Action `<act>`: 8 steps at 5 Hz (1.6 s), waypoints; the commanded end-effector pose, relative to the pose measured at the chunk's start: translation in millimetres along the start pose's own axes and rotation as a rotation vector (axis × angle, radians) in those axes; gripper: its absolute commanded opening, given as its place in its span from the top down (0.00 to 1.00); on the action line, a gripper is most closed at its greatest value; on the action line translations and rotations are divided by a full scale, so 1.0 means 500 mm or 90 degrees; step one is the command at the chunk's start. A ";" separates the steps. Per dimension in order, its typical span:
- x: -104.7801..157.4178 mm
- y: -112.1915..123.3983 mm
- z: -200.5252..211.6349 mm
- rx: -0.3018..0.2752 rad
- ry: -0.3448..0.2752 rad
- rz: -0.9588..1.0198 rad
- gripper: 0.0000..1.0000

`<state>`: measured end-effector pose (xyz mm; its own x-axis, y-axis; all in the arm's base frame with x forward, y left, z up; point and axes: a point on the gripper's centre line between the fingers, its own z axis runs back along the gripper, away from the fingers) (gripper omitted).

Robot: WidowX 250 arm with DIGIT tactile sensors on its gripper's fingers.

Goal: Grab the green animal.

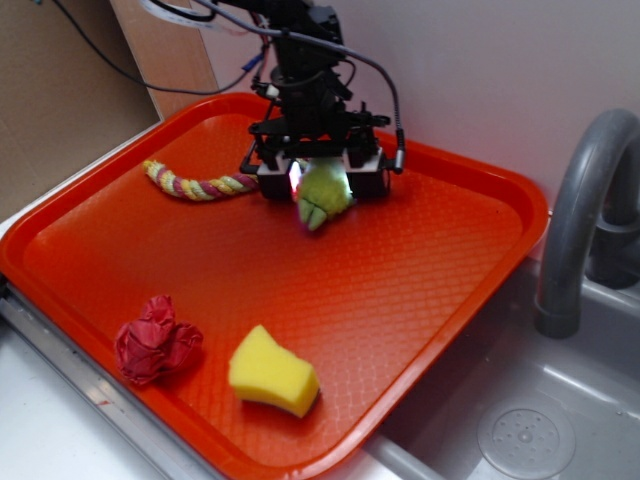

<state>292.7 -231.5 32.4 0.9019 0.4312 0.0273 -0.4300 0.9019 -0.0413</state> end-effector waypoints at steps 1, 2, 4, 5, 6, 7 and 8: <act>0.005 0.003 0.048 -0.018 -0.033 -0.024 1.00; 0.010 0.064 0.147 -0.041 -0.022 -0.159 1.00; 0.001 0.241 0.295 -0.150 -0.076 -0.200 1.00; -0.004 0.298 0.333 -0.176 -0.097 -0.125 1.00; -0.020 0.343 0.407 -0.145 -0.164 -0.109 1.00; -0.033 0.347 0.419 -0.126 -0.191 -0.119 1.00; -0.026 0.347 0.393 -0.117 -0.161 -0.127 1.00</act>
